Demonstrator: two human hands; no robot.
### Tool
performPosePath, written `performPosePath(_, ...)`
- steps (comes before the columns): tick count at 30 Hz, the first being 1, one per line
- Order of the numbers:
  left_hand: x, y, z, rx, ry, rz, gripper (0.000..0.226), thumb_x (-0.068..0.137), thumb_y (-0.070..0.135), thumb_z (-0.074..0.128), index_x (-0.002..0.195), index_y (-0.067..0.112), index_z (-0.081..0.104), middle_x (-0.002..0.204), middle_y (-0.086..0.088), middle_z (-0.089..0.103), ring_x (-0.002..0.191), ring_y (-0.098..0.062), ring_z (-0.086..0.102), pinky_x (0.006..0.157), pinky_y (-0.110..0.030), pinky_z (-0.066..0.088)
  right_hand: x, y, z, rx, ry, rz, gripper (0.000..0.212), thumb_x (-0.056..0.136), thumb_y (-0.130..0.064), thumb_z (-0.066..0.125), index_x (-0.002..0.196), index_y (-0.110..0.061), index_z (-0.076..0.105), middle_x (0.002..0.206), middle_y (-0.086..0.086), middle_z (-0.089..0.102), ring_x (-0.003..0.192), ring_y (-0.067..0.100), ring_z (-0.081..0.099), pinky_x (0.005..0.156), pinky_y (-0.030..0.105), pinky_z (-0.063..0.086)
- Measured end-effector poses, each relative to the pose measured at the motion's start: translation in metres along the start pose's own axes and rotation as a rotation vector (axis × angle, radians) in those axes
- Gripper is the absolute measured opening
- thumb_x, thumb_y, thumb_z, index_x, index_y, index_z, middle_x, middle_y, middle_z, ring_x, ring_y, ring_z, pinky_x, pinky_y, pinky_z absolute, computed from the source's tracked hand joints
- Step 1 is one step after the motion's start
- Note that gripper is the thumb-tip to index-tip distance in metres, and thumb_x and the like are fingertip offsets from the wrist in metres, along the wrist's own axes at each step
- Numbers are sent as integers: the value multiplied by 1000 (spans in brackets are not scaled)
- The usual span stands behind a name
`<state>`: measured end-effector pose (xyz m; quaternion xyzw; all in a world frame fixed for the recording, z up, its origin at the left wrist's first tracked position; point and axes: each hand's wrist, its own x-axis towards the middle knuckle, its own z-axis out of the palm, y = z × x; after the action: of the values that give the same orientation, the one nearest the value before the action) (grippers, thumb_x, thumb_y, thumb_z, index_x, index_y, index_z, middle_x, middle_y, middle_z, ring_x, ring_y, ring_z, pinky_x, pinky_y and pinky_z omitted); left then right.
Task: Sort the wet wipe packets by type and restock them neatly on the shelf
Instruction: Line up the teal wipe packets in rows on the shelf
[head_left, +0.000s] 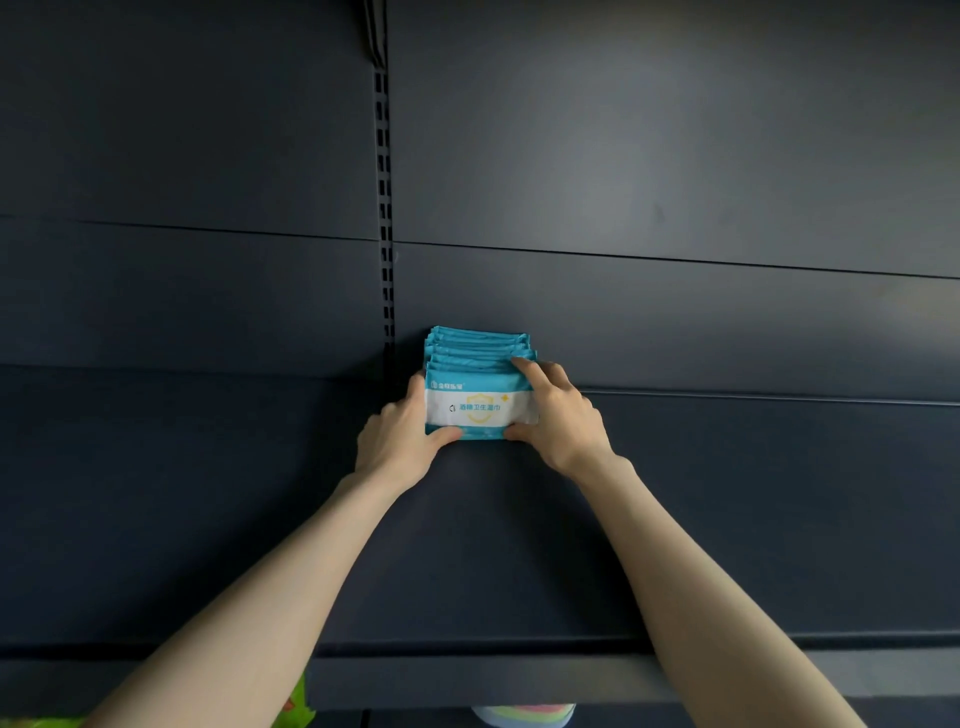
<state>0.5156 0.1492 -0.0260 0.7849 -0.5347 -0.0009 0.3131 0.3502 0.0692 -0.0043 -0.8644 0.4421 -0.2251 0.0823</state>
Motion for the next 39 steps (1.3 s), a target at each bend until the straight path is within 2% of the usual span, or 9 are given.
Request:
performPosePath(5, 0, -4, -2, -52, -63, -3, 62, 87, 37, 64, 137, 21, 32, 122, -5, 60, 103, -31, 59, 80, -41, 50, 0, -1, -1, 0, -34, 14, 86, 83, -32, 71, 149, -32, 17, 141, 3, 36, 120, 33, 48, 91, 44, 44)
performPosePath(10, -3, -3, -8, -156, -99, -2, 62, 87, 30, 66, 139, 23, 35, 127, 1, 58, 111, -24, 57, 86, -37, 49, 1, 1, -4, -7, -69, -1, 85, 84, -29, 69, 150, -32, 15, 142, 4, 33, 122, 33, 45, 91, 43, 44)
performPosePath(14, -12, 6, -28, 98, -63, -10, 45, 91, 35, 60, 127, 11, 47, 128, -8, 56, 114, -28, 54, 88, -40, 47, -5, -5, -18, 12, -64, -13, 81, 87, -26, 65, 151, -26, 16, 155, 7, 17, 134, 35, 32, 100, 46, 40)
performPosePath(16, -23, 14, -45, 127, -23, -8, 46, 91, 34, 59, 129, 10, 50, 131, -10, 55, 117, -29, 53, 93, -41, 46, -17, -11, -32, 22, 0, -38, 73, 88, -26, 64, 149, -21, 24, 154, 10, 22, 133, 36, 34, 102, 45, 39)
performPosePath(21, -90, 43, -79, -70, 109, 140, 26, 89, 26, 62, 114, 17, 62, 106, 1, 69, 94, -16, 65, 85, -39, 53, -86, -19, -73, 153, 276, -106, 39, 93, -26, 57, 129, -12, 51, 126, 5, 52, 112, 30, 52, 85, 36, 44)
performPosePath(25, -176, 66, -73, -211, 205, 275, 15, 88, 20, 64, 101, 15, 67, 82, 8, 67, 75, -10, 65, 76, -32, 54, -176, -2, -74, 295, 399, -130, 18, 91, -24, 58, 103, -13, 65, 100, 3, 66, 89, 25, 65, 78, 42, 52)
performPosePath(31, -292, 85, 0, -292, 70, 287, 9, 87, 16, 67, 95, 12, 68, 77, 9, 67, 71, -10, 65, 68, -33, 55, -314, 55, -41, 313, 216, -42, 19, 87, -23, 52, 91, -12, 67, 90, 1, 70, 75, 20, 66, 67, 42, 54)
performPosePath(35, -359, 100, 66, -339, -117, 172, 10, 88, 15, 65, 97, 10, 69, 80, 5, 70, 73, -10, 66, 69, -35, 56, -388, 107, -6, 307, 83, 69, 11, 86, -9, 57, 88, -10, 68, 87, 2, 70, 72, 20, 66, 64, 42, 55)
performPosePath(39, -410, 112, 144, -363, -288, 22, 11, 89, 14, 63, 97, 10, 68, 86, 1, 72, 77, -14, 67, 72, -38, 56, -443, 168, 27, 316, -71, 232, 14, 87, -16, 57, 85, -8, 68, 85, 6, 71, 73, 25, 67, 65, 37, 54)
